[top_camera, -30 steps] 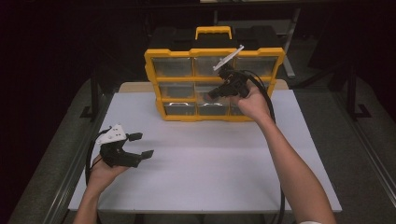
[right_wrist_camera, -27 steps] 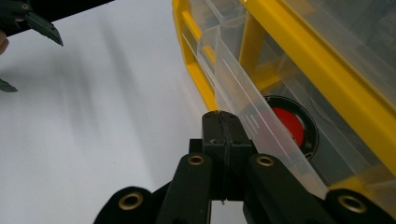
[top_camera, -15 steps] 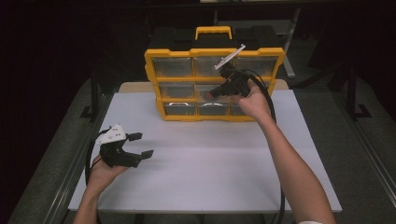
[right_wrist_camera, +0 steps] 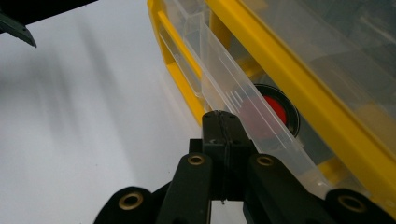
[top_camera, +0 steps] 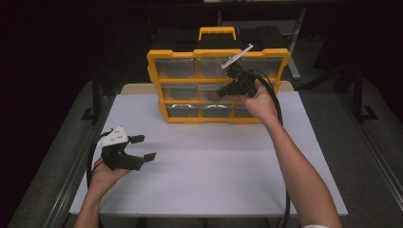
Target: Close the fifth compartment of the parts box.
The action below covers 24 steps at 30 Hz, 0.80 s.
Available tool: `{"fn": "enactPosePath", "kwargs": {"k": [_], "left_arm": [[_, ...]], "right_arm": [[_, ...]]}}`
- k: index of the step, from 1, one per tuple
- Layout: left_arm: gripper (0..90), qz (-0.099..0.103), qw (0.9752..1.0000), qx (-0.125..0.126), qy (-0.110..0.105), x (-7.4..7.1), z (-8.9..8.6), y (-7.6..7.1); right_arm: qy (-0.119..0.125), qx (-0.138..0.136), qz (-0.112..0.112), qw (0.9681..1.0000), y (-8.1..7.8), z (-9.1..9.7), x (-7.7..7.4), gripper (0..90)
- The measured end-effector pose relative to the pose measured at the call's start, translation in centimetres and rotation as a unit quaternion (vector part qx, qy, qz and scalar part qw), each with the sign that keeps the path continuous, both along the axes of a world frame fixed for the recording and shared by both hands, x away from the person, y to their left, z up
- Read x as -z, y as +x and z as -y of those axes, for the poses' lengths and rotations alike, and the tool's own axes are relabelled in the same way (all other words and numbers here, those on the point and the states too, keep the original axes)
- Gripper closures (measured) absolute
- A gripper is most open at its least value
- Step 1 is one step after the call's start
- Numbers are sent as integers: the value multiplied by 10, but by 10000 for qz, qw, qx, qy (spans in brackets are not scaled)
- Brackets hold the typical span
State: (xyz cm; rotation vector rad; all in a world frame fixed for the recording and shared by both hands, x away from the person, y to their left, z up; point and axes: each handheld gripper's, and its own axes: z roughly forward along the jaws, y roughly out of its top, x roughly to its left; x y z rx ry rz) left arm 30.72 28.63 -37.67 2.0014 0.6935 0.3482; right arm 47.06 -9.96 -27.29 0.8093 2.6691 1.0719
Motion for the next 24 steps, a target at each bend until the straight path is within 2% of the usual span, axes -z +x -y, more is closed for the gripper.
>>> {"fn": "enactPosePath", "kwargs": {"k": [13, 24], "left_arm": [[182, 0, 10000, 7, 12, 0, 0, 0], [182, -13, 10000, -9, -21, 0, 0, 0]], "right_arm": [[39, 153, 77, 9998, 1, 5, -2, 890], [-19, 186, 176, 9997, 3, 5, -2, 890]]}}
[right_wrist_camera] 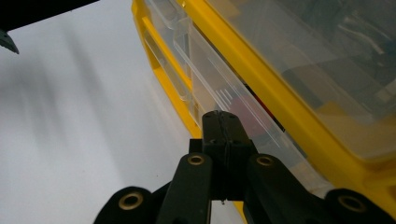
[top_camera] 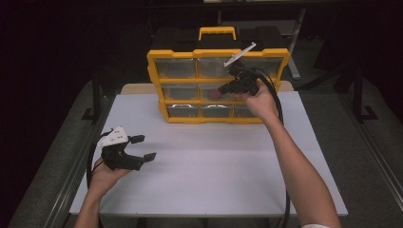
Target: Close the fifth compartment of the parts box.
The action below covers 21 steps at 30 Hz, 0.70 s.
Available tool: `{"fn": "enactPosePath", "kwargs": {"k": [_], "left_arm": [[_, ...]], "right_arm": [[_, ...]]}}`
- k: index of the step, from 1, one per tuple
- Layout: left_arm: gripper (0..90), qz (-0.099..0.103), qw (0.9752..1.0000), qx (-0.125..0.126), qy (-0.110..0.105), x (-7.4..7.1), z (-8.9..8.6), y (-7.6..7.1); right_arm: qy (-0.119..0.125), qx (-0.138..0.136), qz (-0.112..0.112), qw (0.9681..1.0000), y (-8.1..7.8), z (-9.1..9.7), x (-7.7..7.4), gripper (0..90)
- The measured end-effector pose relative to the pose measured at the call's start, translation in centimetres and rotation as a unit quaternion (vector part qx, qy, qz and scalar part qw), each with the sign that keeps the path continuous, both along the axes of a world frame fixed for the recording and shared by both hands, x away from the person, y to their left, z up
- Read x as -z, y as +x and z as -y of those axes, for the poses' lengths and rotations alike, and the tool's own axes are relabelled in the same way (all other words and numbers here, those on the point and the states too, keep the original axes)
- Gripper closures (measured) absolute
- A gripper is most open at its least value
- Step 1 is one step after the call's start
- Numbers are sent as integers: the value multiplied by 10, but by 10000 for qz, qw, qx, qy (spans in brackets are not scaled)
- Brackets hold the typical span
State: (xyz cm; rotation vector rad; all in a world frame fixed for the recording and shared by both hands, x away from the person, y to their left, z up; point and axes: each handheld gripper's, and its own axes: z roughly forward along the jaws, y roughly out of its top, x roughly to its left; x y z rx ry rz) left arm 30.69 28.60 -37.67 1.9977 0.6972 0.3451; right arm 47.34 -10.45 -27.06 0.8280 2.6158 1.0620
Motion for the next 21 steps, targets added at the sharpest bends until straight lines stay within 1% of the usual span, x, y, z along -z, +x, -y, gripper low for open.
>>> {"fn": "enactPosePath", "kwargs": {"k": [6, 9, 14, 16, 17, 21], "left_arm": [[182, 1, 10000, 3, 3, 0, 0, 0], [182, 7, 10000, 11, 17, 0, 0, 0], [182, 0, 10000, 0, 5, 0, 0, 0], [182, 9, 10000, 11, 22, 0, -1, 0], [182, 13, 10000, 13, 28, 0, -1, 0], [182, 19, 10000, 18, 35, -1, -1, 0]], "right_arm": [[8, 70, 15, 10000, 0, 0, 0, 890], [3, 76, 75, 9999, 1, 0, 0, 890], [-22, 103, 112, 9999, 1, 0, 0, 890], [-52, 100, 189, 9998, 1, -1, 0, 890], [-45, 132, 169, 9998, 0, -1, 0, 890], [-85, 155, 210, 9996, 0, -2, 0, 890]]}}
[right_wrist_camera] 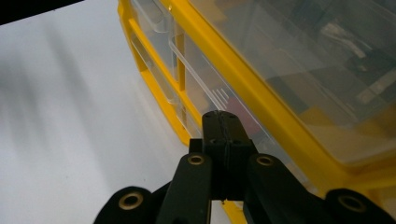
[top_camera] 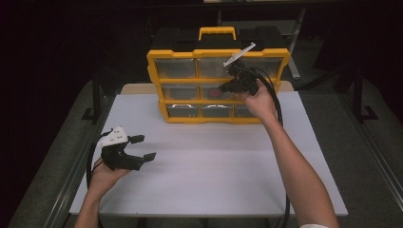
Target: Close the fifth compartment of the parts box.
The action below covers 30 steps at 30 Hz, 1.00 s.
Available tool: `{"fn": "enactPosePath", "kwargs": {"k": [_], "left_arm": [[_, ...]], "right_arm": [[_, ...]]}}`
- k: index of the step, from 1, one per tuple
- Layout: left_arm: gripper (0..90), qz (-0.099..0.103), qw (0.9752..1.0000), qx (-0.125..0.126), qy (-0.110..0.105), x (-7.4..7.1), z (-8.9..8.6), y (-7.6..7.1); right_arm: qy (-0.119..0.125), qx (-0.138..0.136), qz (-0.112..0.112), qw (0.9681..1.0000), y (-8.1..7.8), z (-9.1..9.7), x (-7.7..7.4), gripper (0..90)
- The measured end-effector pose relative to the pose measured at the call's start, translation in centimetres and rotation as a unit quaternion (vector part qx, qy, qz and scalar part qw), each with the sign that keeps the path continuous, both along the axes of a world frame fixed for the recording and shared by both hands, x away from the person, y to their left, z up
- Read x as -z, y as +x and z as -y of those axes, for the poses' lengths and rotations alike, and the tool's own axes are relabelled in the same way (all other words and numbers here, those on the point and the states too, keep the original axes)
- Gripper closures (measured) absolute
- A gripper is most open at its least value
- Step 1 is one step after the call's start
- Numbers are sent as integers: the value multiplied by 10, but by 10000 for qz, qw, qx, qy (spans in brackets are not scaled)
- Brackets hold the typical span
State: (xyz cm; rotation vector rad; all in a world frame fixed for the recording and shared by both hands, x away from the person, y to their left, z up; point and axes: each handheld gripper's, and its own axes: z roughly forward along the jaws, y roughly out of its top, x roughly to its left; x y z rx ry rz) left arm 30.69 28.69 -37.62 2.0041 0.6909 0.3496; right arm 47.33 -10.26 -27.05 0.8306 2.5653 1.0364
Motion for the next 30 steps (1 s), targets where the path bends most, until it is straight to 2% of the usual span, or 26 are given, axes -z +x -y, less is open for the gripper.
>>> {"fn": "enactPosePath", "kwargs": {"k": [9, 12, 14, 16, 21, 23, 30], "left_arm": [[182, -11, 10000, -6, -18, 0, 1, 0], [182, -20, 10000, -14, -26, 1, 1, 0], [182, -13, 10000, -3, -14, 1, 1, 0], [182, -40, 10000, 6, 67, 0, 0, 0], [182, -13, 10000, 3, 56, 1, 2, 0], [182, -6, 10000, 20, 79, 2, 2, 1], [182, -52, 9999, 21, 106, 3, 3, 1]], "right_arm": [[30, 60, 13, 10000, -2, -2, 0, 889], [98, 22, -27, 9999, -2, -1, 1, 845], [95, -59, 24, 9999, -3, 2, 3, 822], [225, -98, -53, 9997, -5, 4, 5, 798], [406, -100, -153, 9990, -11, 10, 13, 732], [621, -63, -254, 9977, -14, 12, 16, 708], [773, -99, -326, 9964, -22, 21, 26, 657]]}}
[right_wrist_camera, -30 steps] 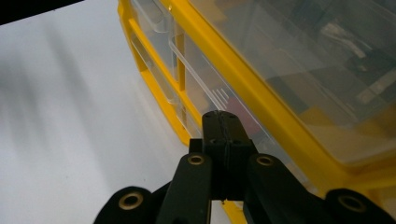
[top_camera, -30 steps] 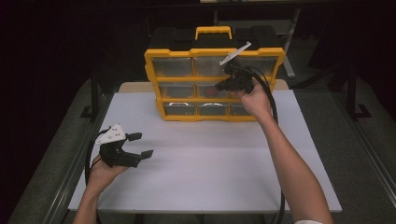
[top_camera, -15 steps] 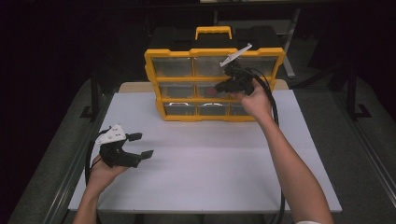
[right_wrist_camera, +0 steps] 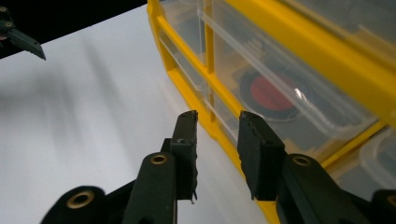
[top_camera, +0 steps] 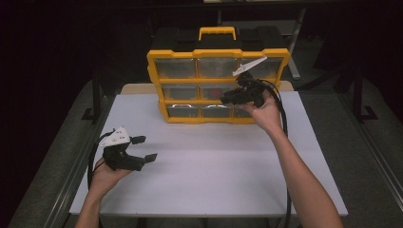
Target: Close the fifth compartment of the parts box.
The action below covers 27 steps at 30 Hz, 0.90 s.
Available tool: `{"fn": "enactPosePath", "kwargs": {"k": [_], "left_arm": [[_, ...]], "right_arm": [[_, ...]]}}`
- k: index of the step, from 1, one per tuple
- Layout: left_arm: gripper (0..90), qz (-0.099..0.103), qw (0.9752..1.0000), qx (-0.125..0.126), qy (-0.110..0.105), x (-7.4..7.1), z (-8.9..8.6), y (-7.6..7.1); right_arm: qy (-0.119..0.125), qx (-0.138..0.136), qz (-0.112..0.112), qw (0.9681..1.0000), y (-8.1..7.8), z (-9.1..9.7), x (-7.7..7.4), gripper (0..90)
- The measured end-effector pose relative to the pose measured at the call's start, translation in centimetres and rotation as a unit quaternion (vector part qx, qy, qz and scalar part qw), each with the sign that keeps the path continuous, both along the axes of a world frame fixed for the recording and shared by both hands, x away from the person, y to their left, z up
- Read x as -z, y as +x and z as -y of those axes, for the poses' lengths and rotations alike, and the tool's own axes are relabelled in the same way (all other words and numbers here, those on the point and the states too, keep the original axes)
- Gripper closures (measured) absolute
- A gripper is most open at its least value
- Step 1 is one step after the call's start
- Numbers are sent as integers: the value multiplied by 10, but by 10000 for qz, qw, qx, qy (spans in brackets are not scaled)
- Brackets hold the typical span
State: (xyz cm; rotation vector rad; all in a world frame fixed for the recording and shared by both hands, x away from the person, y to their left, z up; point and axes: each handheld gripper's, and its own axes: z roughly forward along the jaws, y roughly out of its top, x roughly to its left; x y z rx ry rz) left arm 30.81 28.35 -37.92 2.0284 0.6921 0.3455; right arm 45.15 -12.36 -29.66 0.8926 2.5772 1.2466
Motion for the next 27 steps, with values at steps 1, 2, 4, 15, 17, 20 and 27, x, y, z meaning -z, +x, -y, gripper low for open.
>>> {"fn": "enactPosePath", "kwargs": {"k": [1, 2, 4, 15, 17, 20, 27], "left_arm": [[182, -11, 10000, 1, 6, 0, 0, 0], [181, -9, 10000, 3, -5, 1, 0, 0], [181, -9, 10000, -1, -4, 1, 0, 1], [180, -45, 10000, 11, 66, 2, 1, 1], [180, -49, 10000, 12, 72, 2, 1, 1], [180, -49, 9999, 8, 88, 3, 1, 1], [180, -68, 9999, -16, 73, 4, 2, 1]], "right_arm": [[-8, -14, 36, 10000, -1, 1, 1, 652], [17, 7, 2, 10000, -2, 1, 2, 644], [29, -13, 17, 10000, -4, 2, 5, 625], [177, -71, 13, 9998, -16, 7, 13, 544], [179, -59, 14, 9998, -18, 8, 14, 535], [176, -101, 43, 9998, -20, 10, 17, 522], [236, -83, 15, 9997, -25, 13, 23, 490]]}}
